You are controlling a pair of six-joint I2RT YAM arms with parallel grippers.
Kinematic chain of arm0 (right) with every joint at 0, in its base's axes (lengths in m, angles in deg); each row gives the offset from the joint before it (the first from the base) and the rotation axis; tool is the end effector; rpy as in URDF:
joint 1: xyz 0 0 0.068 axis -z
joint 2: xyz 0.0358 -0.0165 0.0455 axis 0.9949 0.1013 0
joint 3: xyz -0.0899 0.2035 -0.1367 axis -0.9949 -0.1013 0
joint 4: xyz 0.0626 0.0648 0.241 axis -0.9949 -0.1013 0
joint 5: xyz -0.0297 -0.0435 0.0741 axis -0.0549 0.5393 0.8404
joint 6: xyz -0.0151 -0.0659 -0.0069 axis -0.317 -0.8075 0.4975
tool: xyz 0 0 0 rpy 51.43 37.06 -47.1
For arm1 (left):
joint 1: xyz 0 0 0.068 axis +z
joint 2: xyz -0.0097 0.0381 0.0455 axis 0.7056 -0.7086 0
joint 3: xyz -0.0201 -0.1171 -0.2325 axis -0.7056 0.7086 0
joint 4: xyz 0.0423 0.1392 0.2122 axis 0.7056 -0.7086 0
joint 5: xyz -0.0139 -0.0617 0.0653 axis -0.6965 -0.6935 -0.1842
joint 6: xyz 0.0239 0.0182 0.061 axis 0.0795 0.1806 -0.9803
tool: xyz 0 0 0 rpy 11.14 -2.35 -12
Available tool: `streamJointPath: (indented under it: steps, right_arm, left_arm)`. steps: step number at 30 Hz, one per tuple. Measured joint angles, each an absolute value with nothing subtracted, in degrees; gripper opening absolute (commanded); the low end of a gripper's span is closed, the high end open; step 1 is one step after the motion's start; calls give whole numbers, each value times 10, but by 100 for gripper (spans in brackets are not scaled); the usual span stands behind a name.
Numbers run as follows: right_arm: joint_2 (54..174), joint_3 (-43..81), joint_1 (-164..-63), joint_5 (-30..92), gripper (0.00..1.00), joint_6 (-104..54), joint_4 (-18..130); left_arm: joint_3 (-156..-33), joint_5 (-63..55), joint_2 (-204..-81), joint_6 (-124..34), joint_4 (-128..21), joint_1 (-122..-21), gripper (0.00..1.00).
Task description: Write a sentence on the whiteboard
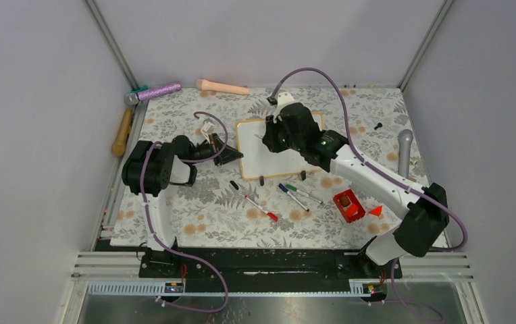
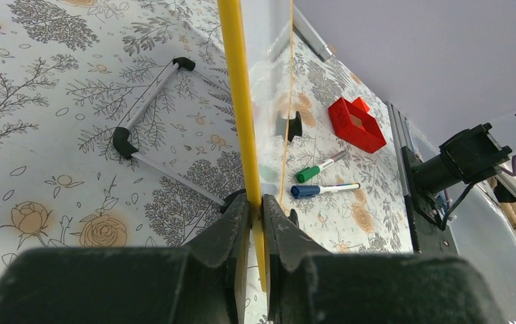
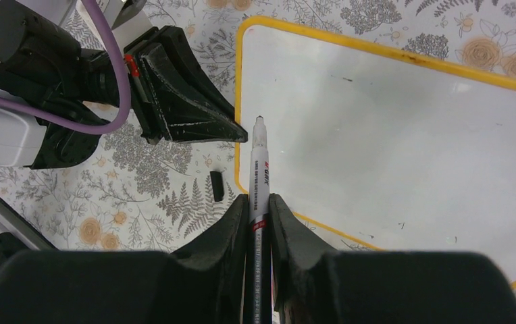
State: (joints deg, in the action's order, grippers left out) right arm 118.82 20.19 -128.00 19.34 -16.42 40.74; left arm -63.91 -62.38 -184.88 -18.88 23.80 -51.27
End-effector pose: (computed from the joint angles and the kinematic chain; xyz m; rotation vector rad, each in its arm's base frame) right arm 0.2665 0.2503 0.3316 -0.4630 2.0033 0.5809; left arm 0.3401 -0.0886 0.1235 0.5689 1.6551 -1.4497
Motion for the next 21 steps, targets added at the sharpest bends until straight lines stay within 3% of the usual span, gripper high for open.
streamJointPath:
  steps: [11,21]
  right_arm:
    - [1207,225,-1280,153,0,-205,414]
    - [1196,160,-1279,124,0,-221,459]
  left_arm:
    - [-646,-633,-1856,-175,244,-511,0]
    - [-646,-635,-1856,-180,246,-510,0]
